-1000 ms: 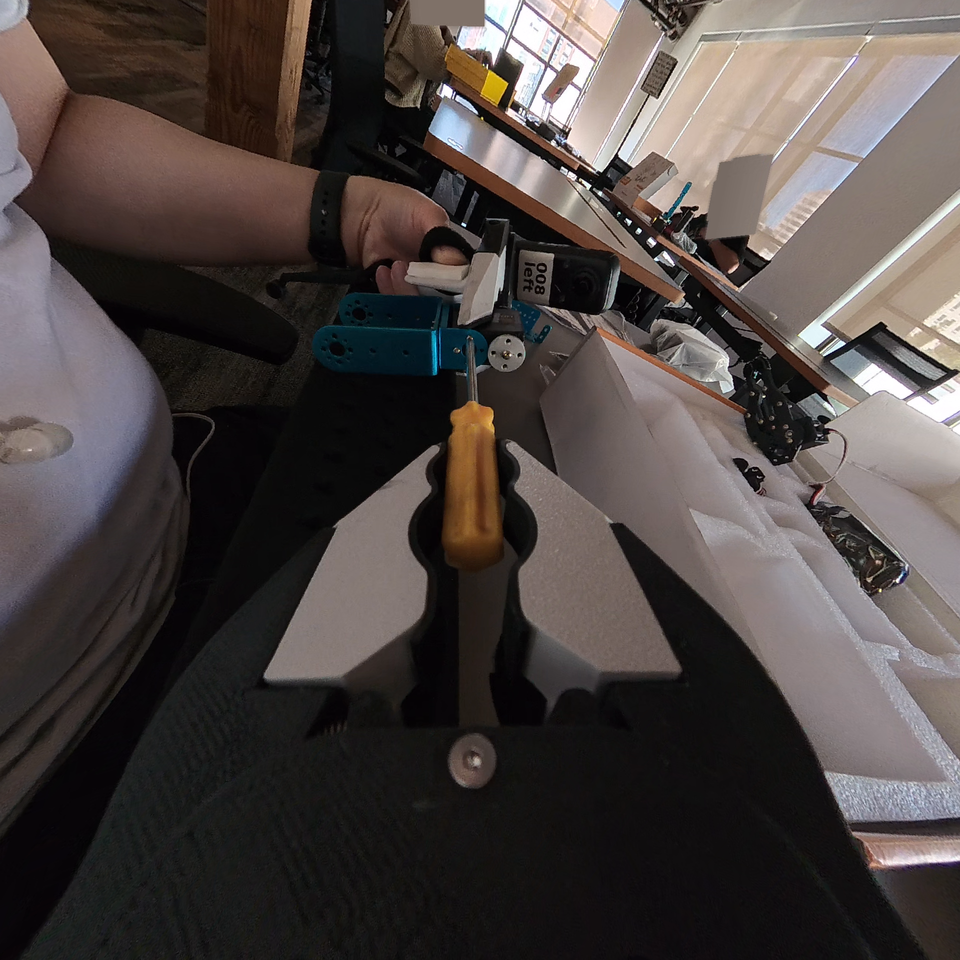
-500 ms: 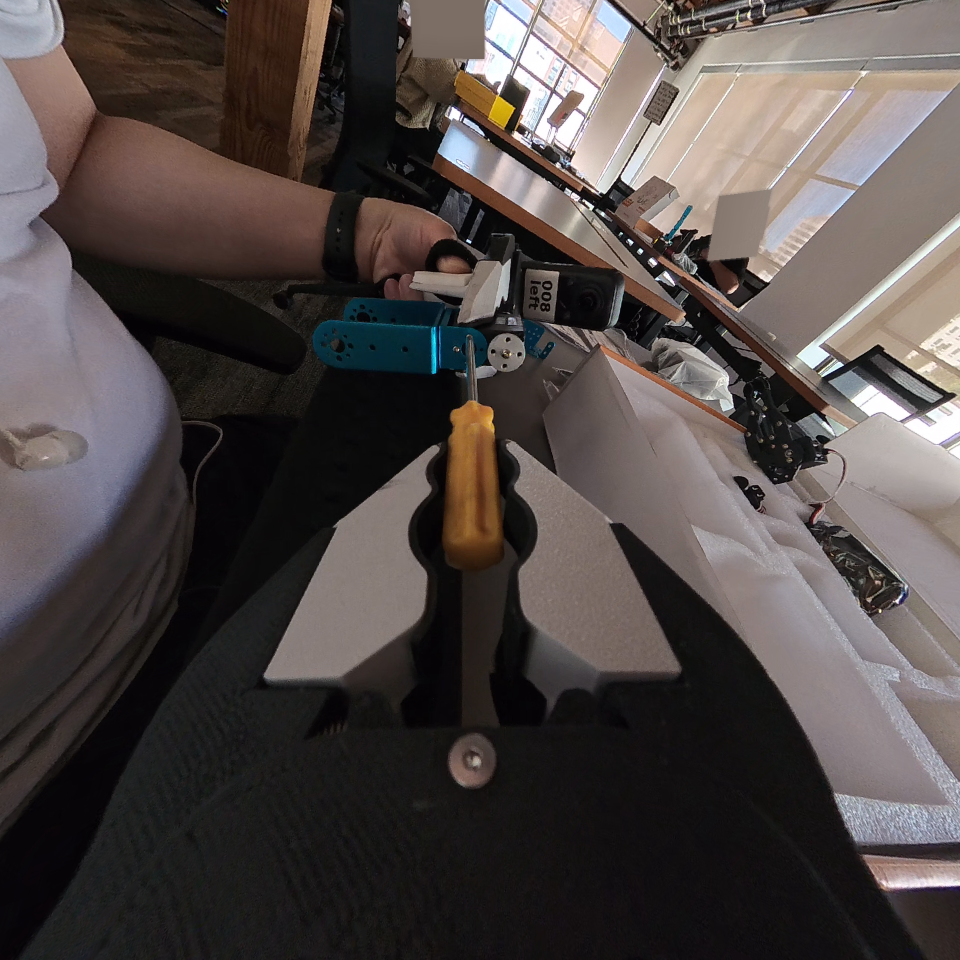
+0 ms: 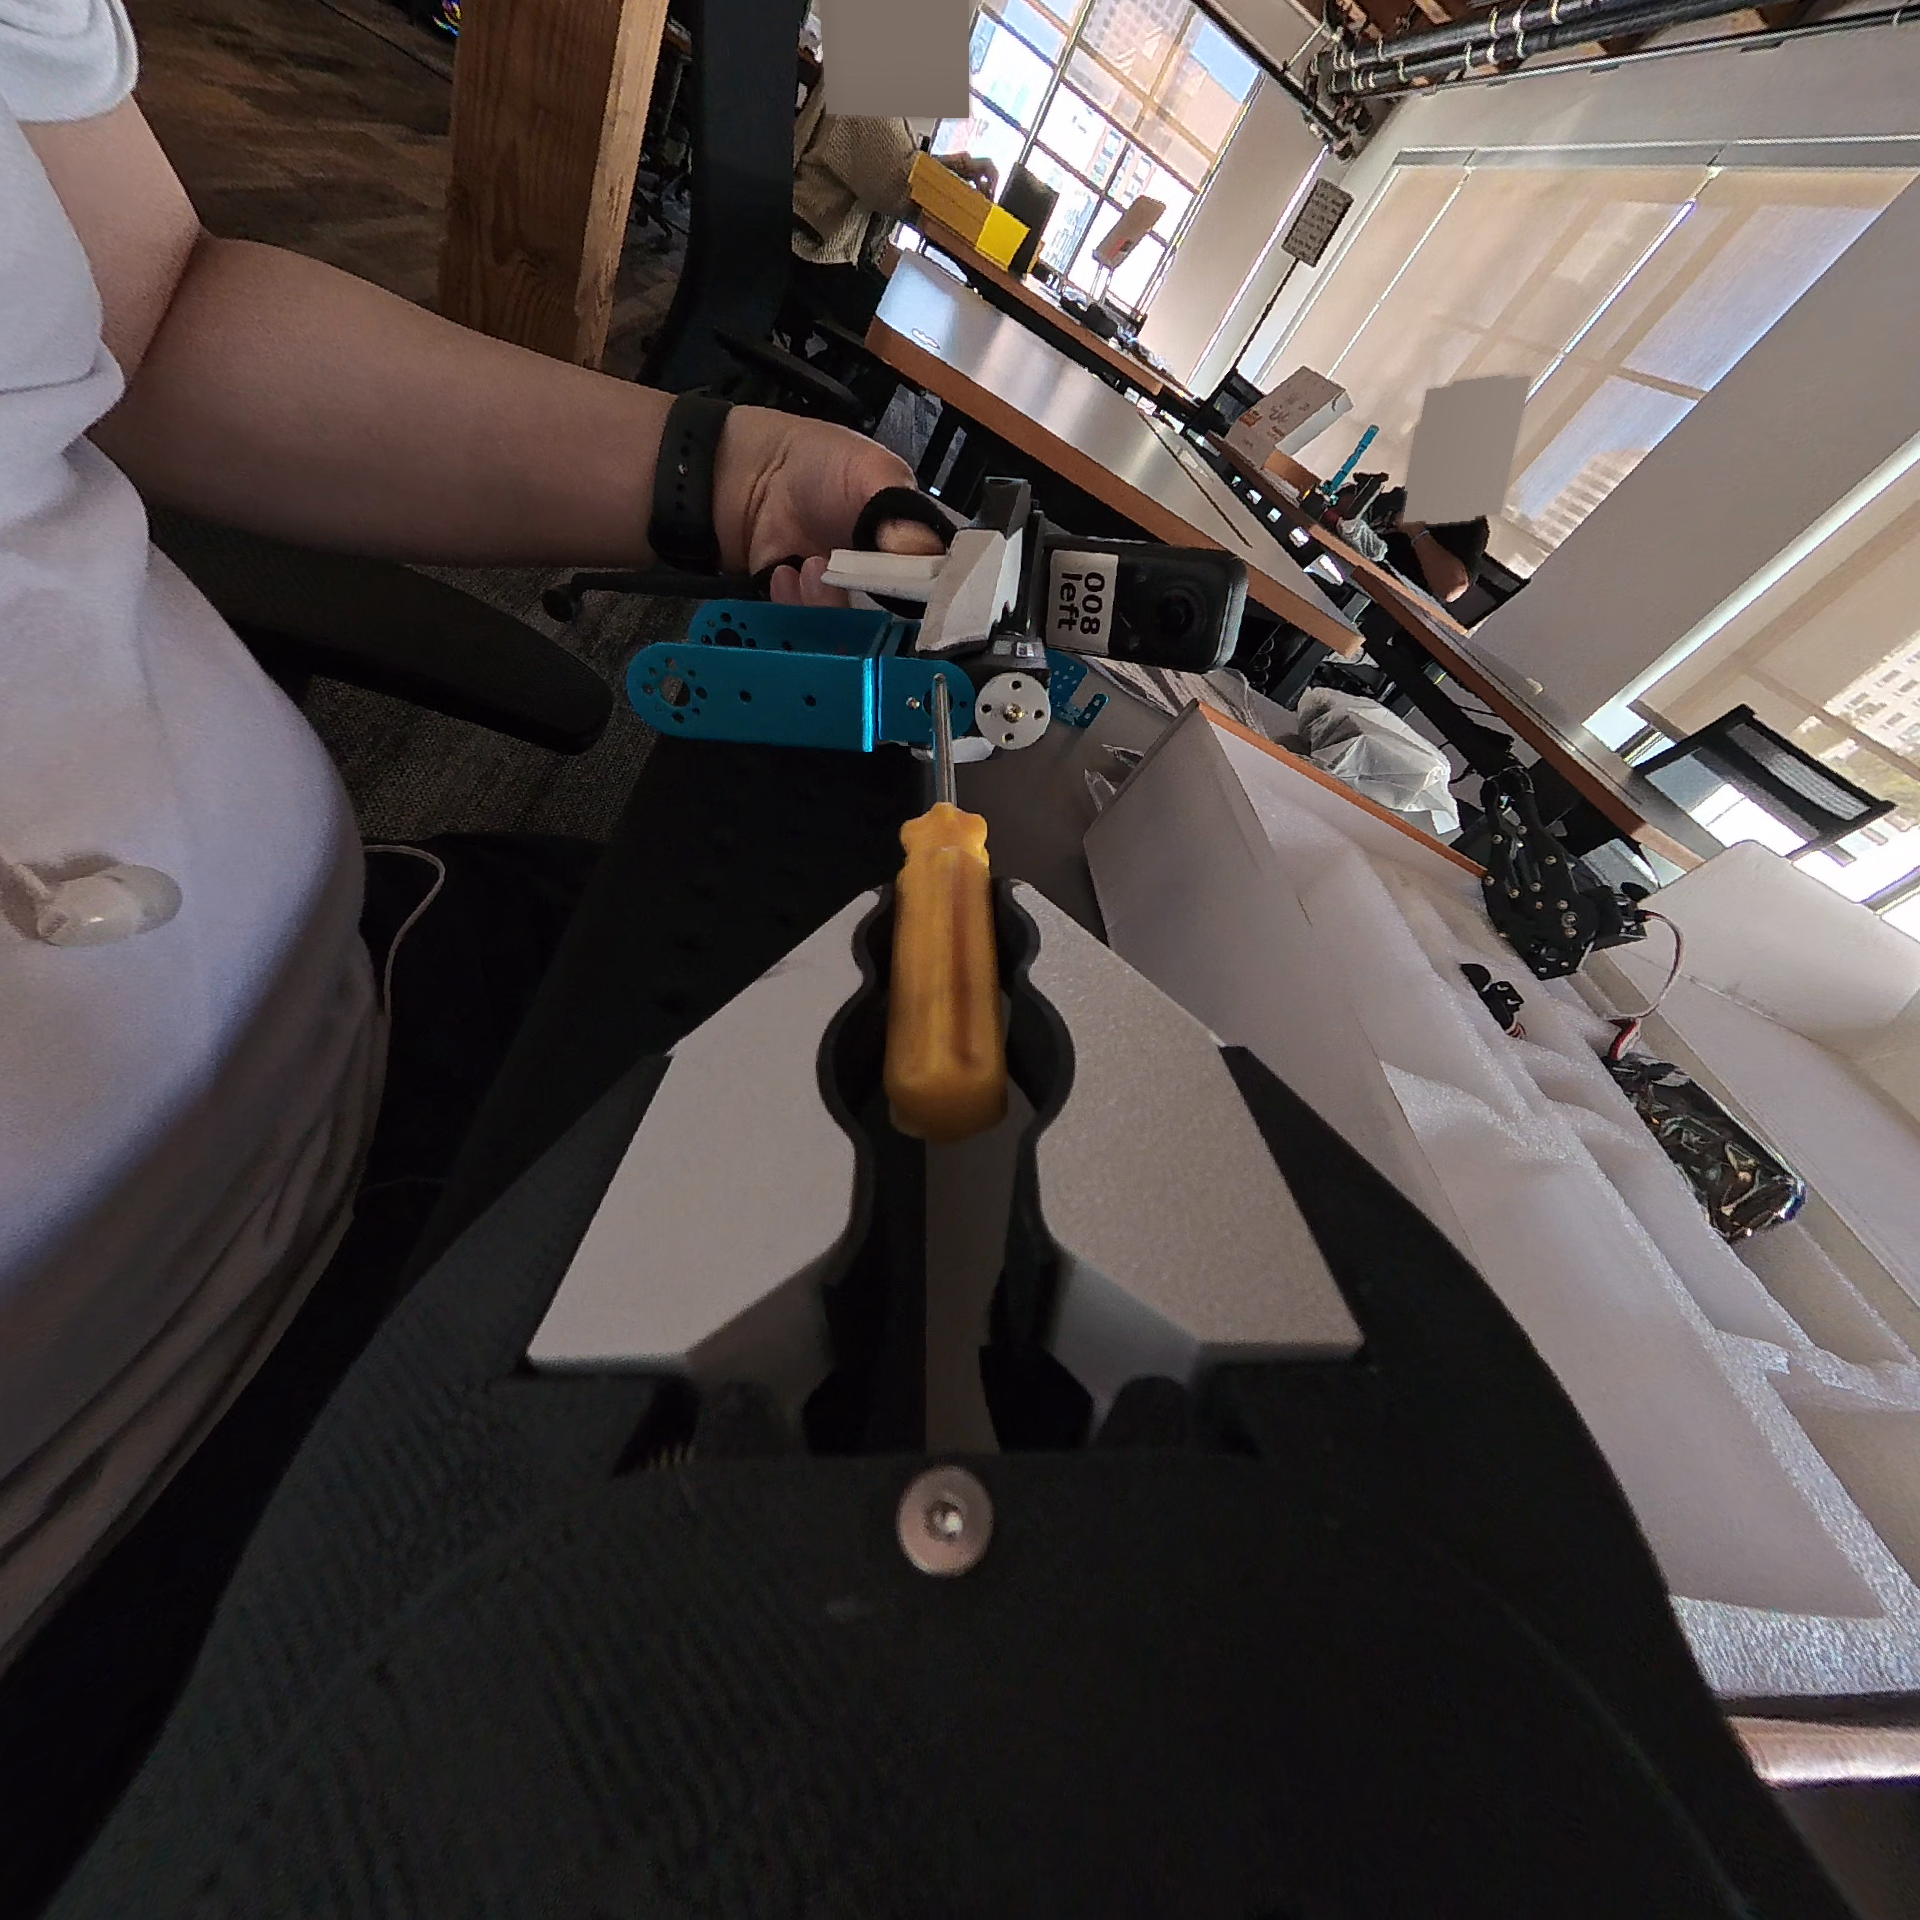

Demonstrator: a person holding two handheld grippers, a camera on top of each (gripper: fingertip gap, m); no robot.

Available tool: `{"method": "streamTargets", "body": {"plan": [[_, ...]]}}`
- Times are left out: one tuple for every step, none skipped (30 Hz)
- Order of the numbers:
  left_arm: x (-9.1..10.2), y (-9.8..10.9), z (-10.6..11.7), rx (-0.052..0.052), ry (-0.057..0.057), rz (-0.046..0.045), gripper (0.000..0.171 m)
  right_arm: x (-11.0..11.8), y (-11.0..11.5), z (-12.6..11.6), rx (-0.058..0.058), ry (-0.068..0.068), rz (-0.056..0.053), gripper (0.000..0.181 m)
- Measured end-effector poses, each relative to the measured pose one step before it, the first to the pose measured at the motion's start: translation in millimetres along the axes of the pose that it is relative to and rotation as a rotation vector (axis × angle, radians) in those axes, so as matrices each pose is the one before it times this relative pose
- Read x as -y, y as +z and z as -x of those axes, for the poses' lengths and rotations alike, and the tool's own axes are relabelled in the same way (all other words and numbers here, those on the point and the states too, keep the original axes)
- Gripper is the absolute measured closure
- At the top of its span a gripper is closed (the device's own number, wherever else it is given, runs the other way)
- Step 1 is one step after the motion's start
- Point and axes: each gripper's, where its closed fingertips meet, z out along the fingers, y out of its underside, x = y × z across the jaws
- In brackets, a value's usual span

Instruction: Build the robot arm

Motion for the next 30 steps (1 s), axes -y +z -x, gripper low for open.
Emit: {"method": "streamTargets", "body": {"plan": [[0.05, 0.04, 0.61, 0.004, -0.0005, -0.00072, 0.151, -0.02, -0.1, -0.01, -0.0006, 0.0006, 0.0001, 0.164], [0.2, 0.01, 0.46, 0.0021, -0.0021, -0.0017, 0.151, -0.34, -0.07, -0.21, -0.001, 0.0006, 0.0021, 0.164], [-0.12, 0.02, 0.0, 0.0005, 0.0002, 0.00116, 0.151, 0.26, -0.08, 0.32, 0.0007, -0.0012, -0.0009, 0.164], [-0.28, 0.16, -0.42, -0.0019, 0.0022, 0.00219, 0.151, 0.18, 0.04, 0.14, 0.0002, -0.0019, -0.0012, 0.164], [-0.18, -0.02, -0.12, 0.0007, 0.0027, 0.0004, 0.151, -0.23, 0.04, 0.07, 0.0003, 0.0, 0.001, 0.164], [0.29, -0.17, 0.25, 0.002, -0.0002, -0.00191, 0.151, -0.07, 0.01, -0.31, -0.0012, 0.0002, 0.0008, 0.164], [0.49, -0.16, 1.0, 0.0053, -0.0038, -0.0037, 0.151, -0.09, -0.15, -0.44, -0.0034, -0.0022, 0.0013, 0.164], [0.7, -0.23, 1.85, 0.0099, -0.0067, -0.00424, 0.151, -0.03, -0.14, -0.4, -0.0051, -0.006, 0.0014, 0.164], [0.35, -0.13, 1.78, 0.009, -0.0066, -0.00273, 0.15, 0.08, -0.16, -0.12, -0.0066, -0.0128, 0.0031, 0.164], [0.49, -0.04, 1.04, 0.0046, -0.0052, -0.00213, 0.151, -0.29, -0.07, 0.09, -0.0093, -0.0225, 0.0068, 0.164], [0.23, -0.14, 1.23, 0.0057, -0.0071, -0.00085, 0.151, -0.61, 0.01, 0.48, -0.0107, -0.0299, 0.01, 0.164], [0.29, -0.03, 2.41, 0.0111, -0.0126, -0.00088, 0.151, -0.89, -0.06, 0.49, -0.0115, -0.0331, 0.0115, 0.164], [0.44, -0.07, 3.75, 0.0193, -0.015, -0.00145, 0.151, -1.63, -0.08, 0.55, -0.0093, -0.0304, 0.0132, 0.165], [0.23, 0.32, 3.38, 0.018, -0.0117, 0.00055, 0.151, -0.62, -0.28, 0.41, -0.0051, -0.0199, 0.0048, 0.165], [-0.19, 0.39, 1.21, 0.0057, -0.0055, 0.00388, 0.151, 0.46, -0.45, 0.11, -0.0012, -0.0051, -0.0035, 0.165], [-0.65, 0.24, -1.72, -0.0118, 0.0021, 0.00486, 0.151, 0.78, -0.18, -0.15, 0.0026, 0.0088, -0.0074, 0.165], [-0.51, -0.17, -2.4, -0.0158, 0.0035, 0.0034, 0.151, 0.62, 0.29, -0.2, 0.0024, 0.0119, -0.0048, 0.165], [0.29, -0.38, -0.4, -0.0031, 0.0001, -0.00335, 0.151, 0.43, 0.4, -0.42, -0.0003, 0.0043, -0.0019, 0.165], [0.82, -0.4, 1.27, 0.0079, -0.0023, -0.00563, 0.151, -0.35, 0.42, -0.06, 0.0005, 0.005, 0.0016, 0.165], [0.52, -0.21, 1.33, 0.0095, -0.0009, -0.00437, 0.151, -0.14, 0.1, -0.06, 0.0026, 0.011, 0.0012, 0.164], [-0.32, 0.06, 0.32, 0.0044, 0.004, 0.0016, 0.151, 1.12, -0.21, 0.17, 0.0052, 0.0192, -0.008, 0.165], [-0.09, 0.21, -0.12, 0.0043, 0.0102, 0.00032, 0.151, 1.59, -0.23, -0.11, 0.0077, 0.0339, -0.0124, 0.164], [-0.1, 0.04, 0.42, 0.0093, 0.0122, -0.00076, 0.151, 1.23, 0.01, -0.52, 0.0119, 0.0476, -0.0129, 0.164], [-0.05, 0.13, 0.86, 0.0128, 0.0116, -0.00099, 0.151, 0.8, 0.07, -1.14, 0.0124, 0.0524, -0.0116, 0.164], [0.65, -0.02, 0.46, 0.0096, 0.0126, -0.00468, 0.151, 0.46, -0.04, -2.45, 0.0049, 0.0473, -0.0063, 0.164], [1.6, -0.38, 0.58, 0.0105, 0.0104, -0.0111, 0.151, 0.72, 0.68, -2.14, 0.0043, 0.0581, -0.0076, 0.164], [1.37, -0.84, 0.68, 0.0081, 0.007, -0.00967, 0.151, 0.56, 0.78, -1.38, 0.0066, 0.0604, -0.0056, 0.164], [0.51, -0.73, -1.7, -0.0081, 0.0083, -0.00632, 0.151, 0.92, 0.4, -1.24, 0.0058, 0.039, -0.0054, 0.164], [0.98, -0.87, -2.62, -0.0138, 0.0089, -0.00866, 0.151, 0.52, 0.34, -1.36, 0.0033, 0.0351, -0.0016, 0.164], [1.22, -0.83, -0.28, 0.0013, 0.0052, -0.00957, 0.151, -0.17, 0.81, -1.69, 0.0007, 0.0389, 0.0039, 0.164]]}}
